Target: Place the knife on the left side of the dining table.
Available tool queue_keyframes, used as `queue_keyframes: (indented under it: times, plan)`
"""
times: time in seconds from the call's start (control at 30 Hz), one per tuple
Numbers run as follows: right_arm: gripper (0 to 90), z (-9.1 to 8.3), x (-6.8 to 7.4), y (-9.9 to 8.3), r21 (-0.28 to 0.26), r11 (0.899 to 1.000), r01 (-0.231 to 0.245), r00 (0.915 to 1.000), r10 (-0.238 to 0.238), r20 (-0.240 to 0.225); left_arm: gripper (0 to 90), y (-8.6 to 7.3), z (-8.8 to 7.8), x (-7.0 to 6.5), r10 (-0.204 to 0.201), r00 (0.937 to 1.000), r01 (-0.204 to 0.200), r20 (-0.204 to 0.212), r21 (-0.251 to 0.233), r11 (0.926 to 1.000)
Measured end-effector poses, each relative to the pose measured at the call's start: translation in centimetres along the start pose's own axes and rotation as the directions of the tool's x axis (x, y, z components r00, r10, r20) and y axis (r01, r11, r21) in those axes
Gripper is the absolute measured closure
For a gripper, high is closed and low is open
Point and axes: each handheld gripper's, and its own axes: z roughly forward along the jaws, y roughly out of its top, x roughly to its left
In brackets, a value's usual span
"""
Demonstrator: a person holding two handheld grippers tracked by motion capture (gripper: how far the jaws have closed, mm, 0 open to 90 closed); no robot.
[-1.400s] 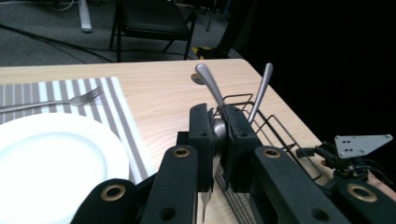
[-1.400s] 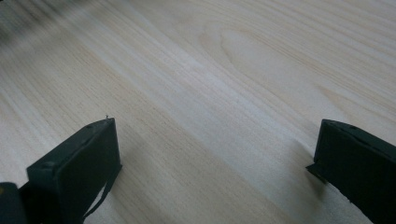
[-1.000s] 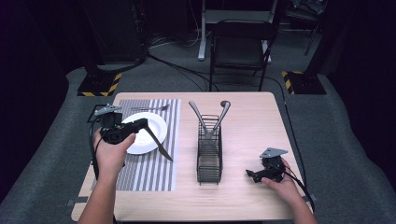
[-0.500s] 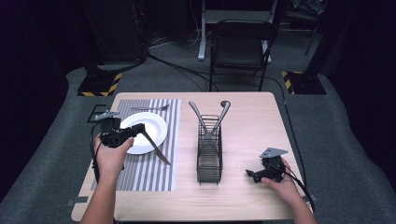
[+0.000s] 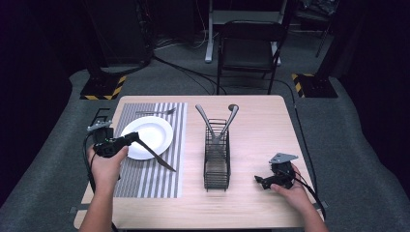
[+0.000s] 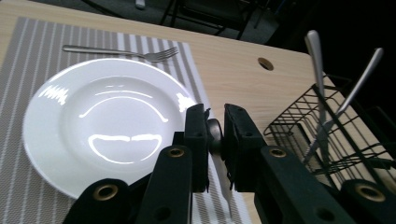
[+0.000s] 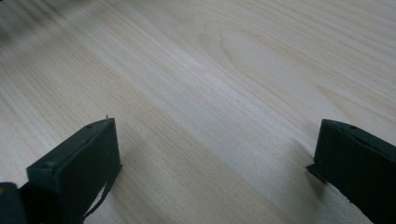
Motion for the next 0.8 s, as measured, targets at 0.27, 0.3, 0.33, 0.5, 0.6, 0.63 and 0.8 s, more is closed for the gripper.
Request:
queue_keyframes:
  times: [0.27, 0.3, 0.33, 0.5, 0.6, 0.63, 0.8]
  plan:
    - [0.0, 0.0, 0.0, 0.0, 0.000, 1.000, 0.000, 1.0000, 0.000, 0.000, 77.3, -0.8, -0.2, 2.2, -0.033, 0.9993, 0.033, -0.017, 0.000, 0.9995]
    - [0.0, 0.0, 0.0, 0.0, 0.000, 1.000, 0.000, 1.0000, 0.000, 0.000, 76.9, -0.9, -0.1, 2.4, -0.032, 0.9993, 0.032, -0.021, -0.002, 0.9995]
    - [0.0, 0.0, 0.0, 0.0, 0.000, 1.000, 0.001, 1.0000, -0.001, 0.000, 76.6, -0.9, -0.1, 2.5, -0.033, 0.9991, 0.033, -0.025, 0.002, 0.9994]
    - [0.0, 0.0, 0.0, 0.0, 0.000, 1.000, 0.000, 1.0000, 0.000, 0.000, 75.1, -1.3, 0.1, 3.5, -0.047, 0.9979, 0.047, -0.044, 0.003, 0.9989]
    - [0.0, 0.0, 0.0, 0.0, 0.000, 1.000, 0.000, 1.0000, 0.000, 0.001, 74.6, -1.7, 0.1, 4.2, -0.058, 0.9975, 0.058, -0.040, -0.003, 0.9983]
    - [0.0, 0.0, 0.0, 0.0, 0.001, 1.000, -0.003, 1.0000, 0.003, 0.001, 74.4, -1.8, 0.1, 4.4, -0.053, 0.9978, 0.053, -0.038, -0.001, 0.9986]
    - [0.0, -0.1, 0.0, 0.0, 0.008, 1.000, -0.009, 1.0000, 0.009, 0.001, 73.8, -2.3, 0.2, 5.4, -0.077, 0.9963, 0.076, -0.039, -0.005, 0.9971]
